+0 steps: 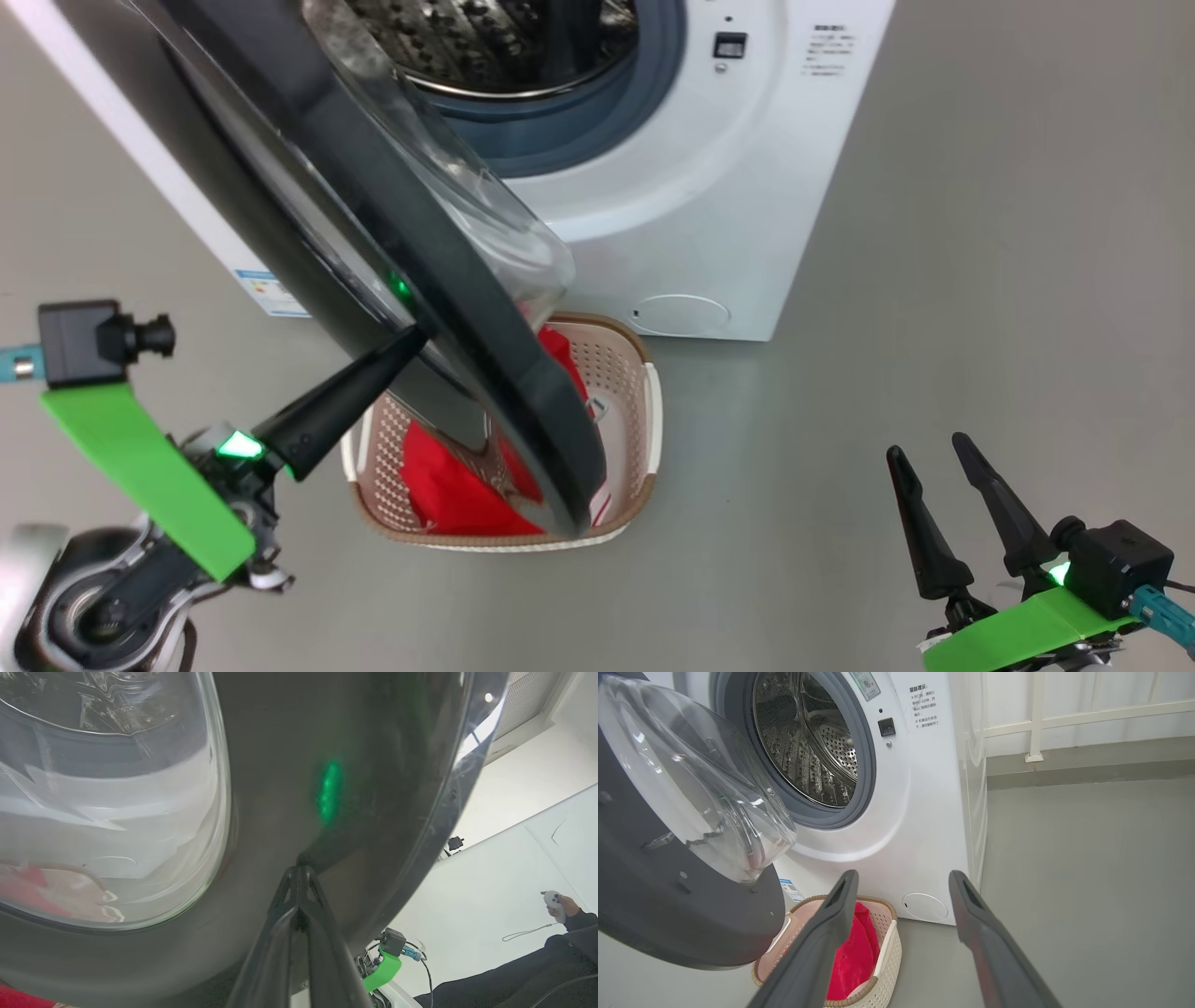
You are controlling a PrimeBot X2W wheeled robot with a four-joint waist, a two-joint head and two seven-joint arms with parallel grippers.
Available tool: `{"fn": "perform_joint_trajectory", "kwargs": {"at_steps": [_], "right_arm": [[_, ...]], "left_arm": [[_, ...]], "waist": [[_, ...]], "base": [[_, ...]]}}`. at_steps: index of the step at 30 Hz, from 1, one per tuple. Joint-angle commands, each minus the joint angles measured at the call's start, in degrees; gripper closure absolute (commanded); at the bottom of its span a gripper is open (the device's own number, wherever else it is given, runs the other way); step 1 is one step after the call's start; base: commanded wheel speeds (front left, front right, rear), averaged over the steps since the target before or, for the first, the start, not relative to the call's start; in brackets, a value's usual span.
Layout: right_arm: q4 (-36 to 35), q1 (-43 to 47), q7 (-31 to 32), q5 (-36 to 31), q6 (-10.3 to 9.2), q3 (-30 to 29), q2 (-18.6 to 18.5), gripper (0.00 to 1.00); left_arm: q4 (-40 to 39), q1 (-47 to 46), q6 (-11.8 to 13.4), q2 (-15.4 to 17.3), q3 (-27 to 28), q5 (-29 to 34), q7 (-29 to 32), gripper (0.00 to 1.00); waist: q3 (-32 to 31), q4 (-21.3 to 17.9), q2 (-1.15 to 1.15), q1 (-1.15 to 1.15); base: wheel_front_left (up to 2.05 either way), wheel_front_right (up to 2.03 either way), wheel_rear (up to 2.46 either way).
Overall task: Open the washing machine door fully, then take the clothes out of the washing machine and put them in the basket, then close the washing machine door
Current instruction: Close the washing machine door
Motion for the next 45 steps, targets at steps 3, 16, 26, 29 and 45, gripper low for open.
{"fn": "perform_joint_trajectory", "kwargs": {"at_steps": [3,16,26,29,45], "right_arm": [[-1.3,-1.9,-0.4,0.6,0.36,1.0,-0.1,0.0],[-1.0,-3.1,-0.4,0.9,0.36,0.7,1.2,0.0],[-1.0,-4.7,-0.4,1.2,0.36,0.6,1.9,0.0],[-1.0,-5.1,-0.4,1.3,0.36,0.6,2.1,0.0],[-0.7,-6.4,-0.4,1.7,0.36,0.1,3.1,0.0]], "left_arm": [[0.0,-4.4,-0.4,1.2,1.3,1.3,-0.7,1.0],[5.0,-12.3,-0.4,-1.0,-3.2,5.4,-6.7,1.0],[11.1,-19.7,-0.4,-1.6,-6.9,8.7,-13.9,1.0],[12.6,-21.8,-0.4,-1.3,-7.9,9.3,-16.0,1.0],[20.3,-29.9,-0.4,0.4,-13.0,10.4,-25.9,1.0]], "waist": [[1.2,-2.1,0.0,0.0],[2.8,-7.1,0.0,0.0],[4.6,-9.6,0.0,0.0],[5.2,-10.6,0.0,0.0],[6.6,-14.1,0.0,0.0]], "base": [[0.0,0.0,0.0],[0.0,0.0,0.0],[0.0,0.0,0.0],[0.0,0.0,0.0],[0.0,0.0,0.0]]}}
